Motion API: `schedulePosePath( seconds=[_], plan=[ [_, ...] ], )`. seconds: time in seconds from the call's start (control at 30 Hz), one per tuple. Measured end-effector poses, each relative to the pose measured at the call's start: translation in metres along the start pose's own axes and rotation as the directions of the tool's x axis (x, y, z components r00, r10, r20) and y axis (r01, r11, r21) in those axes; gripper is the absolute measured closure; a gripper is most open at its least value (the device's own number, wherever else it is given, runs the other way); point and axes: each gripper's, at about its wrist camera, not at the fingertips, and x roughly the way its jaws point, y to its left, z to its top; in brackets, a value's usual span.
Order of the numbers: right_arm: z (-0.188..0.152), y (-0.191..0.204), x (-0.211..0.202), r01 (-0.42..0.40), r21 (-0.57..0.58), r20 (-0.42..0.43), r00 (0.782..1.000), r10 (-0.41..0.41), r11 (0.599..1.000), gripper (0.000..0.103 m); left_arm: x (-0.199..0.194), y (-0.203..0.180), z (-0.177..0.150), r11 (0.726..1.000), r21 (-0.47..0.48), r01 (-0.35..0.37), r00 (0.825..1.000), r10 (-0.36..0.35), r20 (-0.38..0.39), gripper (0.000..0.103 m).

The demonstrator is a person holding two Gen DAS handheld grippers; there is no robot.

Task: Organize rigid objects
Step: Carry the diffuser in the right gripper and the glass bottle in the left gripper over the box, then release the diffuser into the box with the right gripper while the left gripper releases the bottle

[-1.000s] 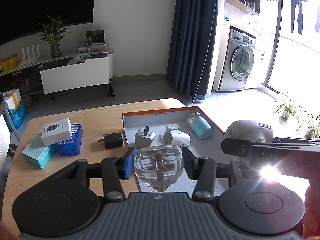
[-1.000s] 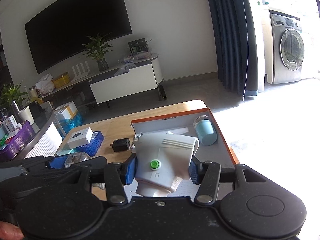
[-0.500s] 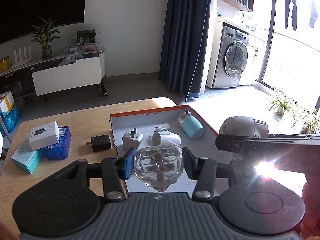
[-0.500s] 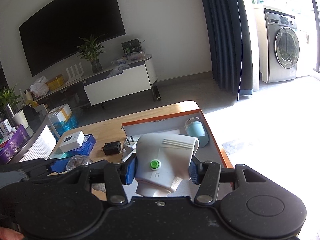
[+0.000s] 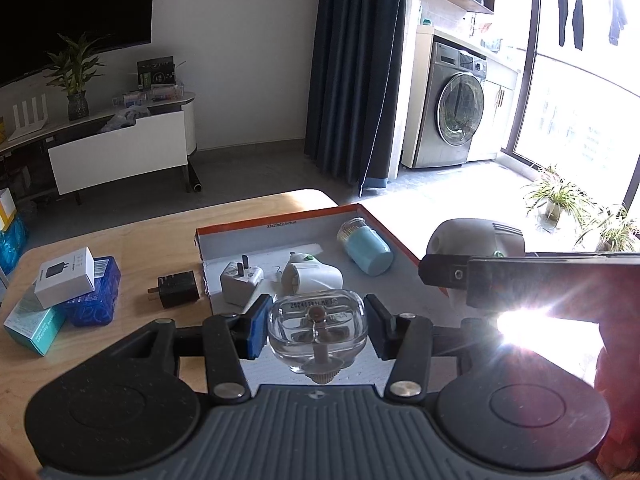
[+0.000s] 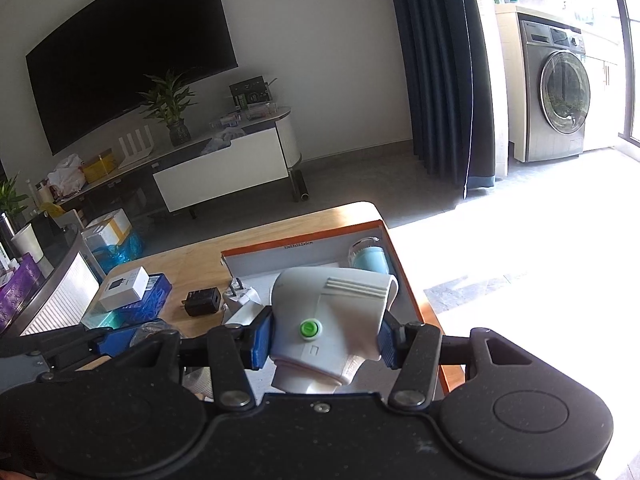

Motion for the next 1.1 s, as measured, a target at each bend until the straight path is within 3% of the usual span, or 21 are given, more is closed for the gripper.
schedulePosePath(
  seconds=[0.73,1.1],
  plan=[
    [0.012,-0.009,0.033,0.013,-0.020,-0.041,0.999,-0.014,1.000,0.040,0.023,-0.006,0.004,1.000,0.006,0.017,0.999,-0.016,-0.032,0.053],
    [0.023,-0.020,0.034,0.025,0.005,0.030,0.999,-0.025,1.000,0.036,0.035,-0.009,0.005,1.000,0.007,0.030,0.998,-0.029,-0.057,0.053]
  ],
)
